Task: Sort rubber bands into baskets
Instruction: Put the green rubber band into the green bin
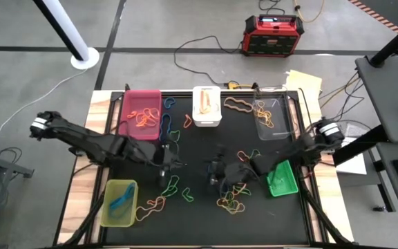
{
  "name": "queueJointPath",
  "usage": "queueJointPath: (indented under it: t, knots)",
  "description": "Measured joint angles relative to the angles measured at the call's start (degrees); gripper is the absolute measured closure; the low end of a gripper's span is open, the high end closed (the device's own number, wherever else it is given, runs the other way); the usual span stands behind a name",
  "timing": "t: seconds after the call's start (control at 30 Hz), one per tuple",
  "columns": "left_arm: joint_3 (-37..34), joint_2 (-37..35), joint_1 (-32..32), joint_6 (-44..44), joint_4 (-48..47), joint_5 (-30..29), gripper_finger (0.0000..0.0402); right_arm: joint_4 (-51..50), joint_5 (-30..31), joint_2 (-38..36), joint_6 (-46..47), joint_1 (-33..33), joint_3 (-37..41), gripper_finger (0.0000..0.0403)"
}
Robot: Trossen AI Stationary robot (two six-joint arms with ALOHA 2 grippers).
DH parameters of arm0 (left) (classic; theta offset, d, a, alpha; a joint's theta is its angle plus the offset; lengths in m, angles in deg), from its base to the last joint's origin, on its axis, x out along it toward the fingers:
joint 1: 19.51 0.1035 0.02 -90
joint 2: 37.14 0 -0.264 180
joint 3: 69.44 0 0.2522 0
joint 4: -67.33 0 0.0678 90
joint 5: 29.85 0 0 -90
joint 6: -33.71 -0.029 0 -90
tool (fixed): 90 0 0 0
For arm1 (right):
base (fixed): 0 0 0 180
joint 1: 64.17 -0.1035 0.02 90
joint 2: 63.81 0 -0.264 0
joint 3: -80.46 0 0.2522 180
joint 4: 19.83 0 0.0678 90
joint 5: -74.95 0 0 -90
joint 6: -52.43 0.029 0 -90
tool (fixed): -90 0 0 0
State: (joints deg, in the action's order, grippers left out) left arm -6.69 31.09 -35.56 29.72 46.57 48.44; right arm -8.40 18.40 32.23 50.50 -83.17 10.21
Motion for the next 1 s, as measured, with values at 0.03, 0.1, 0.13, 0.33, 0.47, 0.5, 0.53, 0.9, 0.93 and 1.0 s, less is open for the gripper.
queueJointPath:
  t: [0.03,0.1,0.13,0.33,0.47,0.5,0.53,0.9,0.93,1.0]
  knots:
    - [0.0,-0.3,0.5,-0.3,0.7,1.0,0.0401,2.6,-1.1,0.9,-1.1,0.7,0.0,0.0229]
    - [0.0,-0.7,1.1,-1.1,1.5,1.8,0.0401,8.7,-5.6,2.6,-2.5,2.3,0.0,0.0229]
    - [0.0,-0.8,1.4,-1.4,1.2,1.8,0.0401,11.5,-8.9,3.3,-2.9,3.1,0.0,0.0229]
    - [0.0,1.1,1.9,-3.9,5.1,1.8,0.0402,20.0,-19.6,5.7,-1.9,7.9,-0.5,0.0229]
    - [0.0,2.2,2.2,-5.6,6.1,1.8,0.0402,21.2,-23.1,6.5,-1.8,9.6,-1.3,0.0232]
    - [0.0,2.3,2.3,-5.6,6.0,1.8,0.0402,21.3,-23.3,6.5,-1.8,9.7,-1.4,0.0236]
    - [0.0,2.4,2.3,-5.6,5.9,1.8,0.0402,21.4,-23.4,6.5,-2.0,9.7,-1.4,0.0244]
    - [0.0,2.3,2.3,-4.9,5.8,-3.1,0.0374,19.3,-23.5,6.4,-4.1,9.7,-1.4,0.0392]
    - [0.0,2.2,2.3,-4.7,5.5,-3.7,0.0364,18.3,-23.5,6.2,-4.0,9.7,-1.4,0.0393]
    - [0.0,2.1,2.3,-4.3,4.8,-4.2,0.0343,14.5,-23.5,5.1,-2.7,9.7,-1.4,0.0394]
